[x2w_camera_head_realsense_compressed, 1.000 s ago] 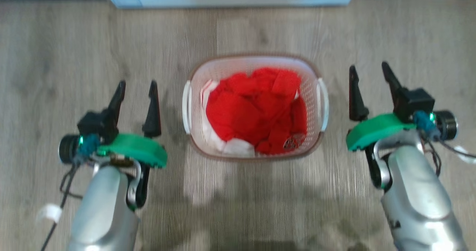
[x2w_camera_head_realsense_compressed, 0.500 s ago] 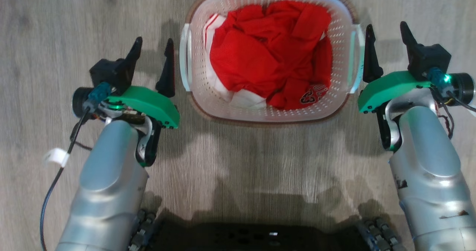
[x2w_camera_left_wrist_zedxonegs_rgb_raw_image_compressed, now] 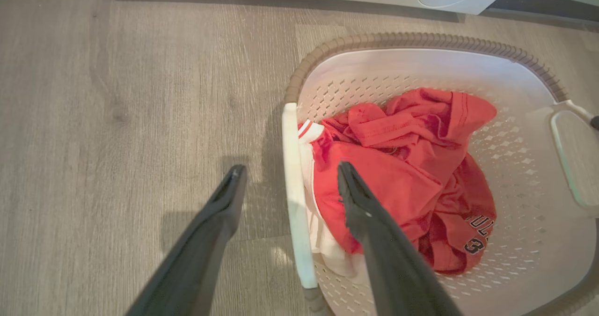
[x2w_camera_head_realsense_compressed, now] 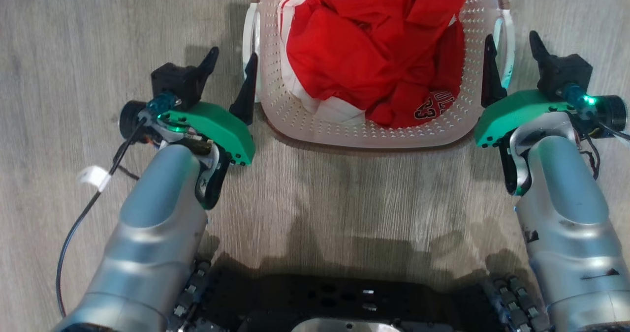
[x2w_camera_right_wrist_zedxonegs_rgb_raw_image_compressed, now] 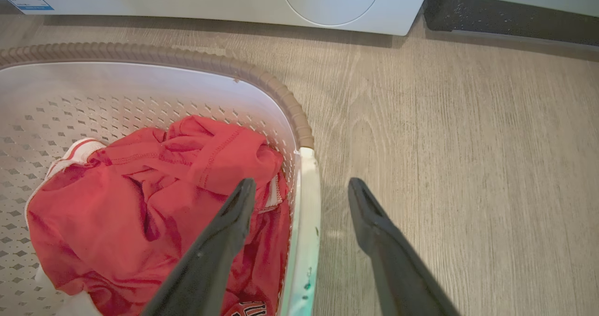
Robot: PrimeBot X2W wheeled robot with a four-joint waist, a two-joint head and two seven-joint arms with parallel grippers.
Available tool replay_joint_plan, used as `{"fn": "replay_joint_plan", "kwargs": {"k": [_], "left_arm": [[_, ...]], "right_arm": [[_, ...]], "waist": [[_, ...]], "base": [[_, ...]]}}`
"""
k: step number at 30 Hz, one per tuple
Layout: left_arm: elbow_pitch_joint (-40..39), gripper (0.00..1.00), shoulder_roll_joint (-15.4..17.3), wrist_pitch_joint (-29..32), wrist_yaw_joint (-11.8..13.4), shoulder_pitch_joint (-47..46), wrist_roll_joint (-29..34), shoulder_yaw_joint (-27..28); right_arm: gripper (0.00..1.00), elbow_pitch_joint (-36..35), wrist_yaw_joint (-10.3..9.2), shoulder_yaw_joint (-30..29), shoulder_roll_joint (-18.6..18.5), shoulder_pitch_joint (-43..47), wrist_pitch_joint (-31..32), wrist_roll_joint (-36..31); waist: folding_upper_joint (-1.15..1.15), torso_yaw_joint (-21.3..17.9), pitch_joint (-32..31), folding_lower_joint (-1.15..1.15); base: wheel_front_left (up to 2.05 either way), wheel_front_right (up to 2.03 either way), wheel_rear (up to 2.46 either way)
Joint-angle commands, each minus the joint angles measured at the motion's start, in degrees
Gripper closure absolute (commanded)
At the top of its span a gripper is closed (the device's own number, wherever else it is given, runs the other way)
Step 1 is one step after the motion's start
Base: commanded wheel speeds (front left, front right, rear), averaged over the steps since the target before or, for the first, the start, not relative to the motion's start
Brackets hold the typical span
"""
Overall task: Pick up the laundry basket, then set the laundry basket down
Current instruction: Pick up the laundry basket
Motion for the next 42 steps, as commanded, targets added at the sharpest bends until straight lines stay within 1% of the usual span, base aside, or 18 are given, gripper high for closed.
{"fn": "replay_joint_plan", "kwargs": {"k": [1,14,22,30,31,32,33,34,35,36,37,38,39,40,41,42], "left_arm": [[-0.48,0.0,1.35,-0.36,-0.11,0.53,-0.37,0.83],[5.12,0.0,1.35,-0.36,-0.41,-5.63,-4.27,-5.18],[7.6,0.0,1.35,-0.36,0.64,-9.21,-7.51,-9.27],[9.76,0.0,1.35,-0.36,1.87,-11.48,-10.25,-11.69],[9.87,0.02,1.35,-0.36,1.98,-11.74,-10.56,-11.98],[9.98,0.1,1.35,-0.36,2.08,-11.95,-10.83,-12.28],[10.12,0.22,1.35,-0.36,2.15,-12.13,-11.13,-12.59],[10.27,0.43,1.35,-0.36,2.22,-12.29,-11.43,-12.87],[10.52,0.52,1.35,-0.36,2.25,-12.41,-11.8,-13.15],[10.74,0.56,1.35,-0.36,2.3,-12.53,-12.16,-13.43],[11.01,0.59,1.35,-0.36,2.34,-12.62,-12.52,-13.71],[11.3,0.68,1.35,-0.36,2.38,-12.71,-12.88,-14.0],[11.53,0.76,1.35,-0.36,2.45,-12.8,-13.21,-14.26],[11.53,0.76,1.35,-0.36,2.45,-12.8,-13.21,-14.26],[11.7,0.86,1.35,-0.36,2.55,-12.84,-13.5,-14.51],[11.82,1.0,1.35,-0.36,2.67,-12.84,-13.74,-14.75]], "right_arm": [[0.0,-0.79,-0.09,1.0,0.64,1.58,-0.69,-0.38],[0.0,2.09,-0.09,-0.43,0.64,-1.5,-0.69,-1.94],[0.0,4.88,-0.09,-0.51,0.64,-4.06,-0.69,-2.58],[0.0,6.04,-0.09,0.29,0.64,-5.57,-0.69,-2.36],[0.0,6.11,-0.09,0.36,0.64,-5.69,-0.69,-2.35],[0.0,6.19,-0.09,0.42,0.64,-5.79,-0.69,-2.37],[0.0,6.25,-0.09,0.49,0.64,-5.87,-0.69,-2.36],[0.0,6.29,-0.09,0.58,0.64,-5.94,-0.69,-2.34],[0.03,6.31,-0.09,0.7,0.64,-6.0,-0.69,-2.3],[0.07,6.3,-0.09,0.83,0.64,-6.03,-0.69,-2.25],[0.14,6.28,-0.09,0.97,0.64,-6.04,-0.69,-2.19],[0.25,6.26,-0.09,1.1,0.64,-6.04,-0.69,-2.11],[0.5,6.27,-0.09,1.23,0.64,-6.04,-0.69,-2.02],[0.5,6.27,-0.09,1.23,0.64,-6.04,-0.69,-2.02],[0.55,6.33,-0.09,1.36,0.64,-6.03,-0.69,-1.97],[0.61,6.43,-0.09,1.45,0.64,-6.03,-0.69,-1.95]], "waist": [[-0.01,0.1,0.42,0.0],[-0.01,1.11,4.92,0.0],[-0.01,1.71,7.25,0.0],[-0.01,1.62,8.24,0.0],[-0.01,1.61,8.28,0.0],[-0.01,1.59,8.29,0.0],[-0.01,1.57,8.28,0.0],[-0.01,1.54,8.26,0.0],[-0.01,1.51,8.22,0.0],[-0.01,1.48,8.17,0.0],[-0.01,1.45,8.11,0.0],[-0.01,1.42,8.05,0.0],[-0.01,1.41,8.0,0.0],[-0.01,1.41,8.0,0.0],[-0.01,1.39,7.93,0.0],[-0.01,1.38,7.84,0.0]], "base": [[0.0,0.0,0.0],[0.0,0.0,0.0],[0.0,0.0,0.0],[0.0,0.0,0.0],[0.0,0.0,0.0],[0.0,0.0,0.0],[0.0,0.0,0.0],[0.0,0.0,0.0],[0.0,0.0,0.0],[0.0,0.0,0.0],[0.0,0.0,0.0],[0.0,0.0,0.0],[0.0,0.0,0.0],[0.0,0.0,0.0],[0.0,0.0,0.0],[0.0,0.0,0.0]]}}
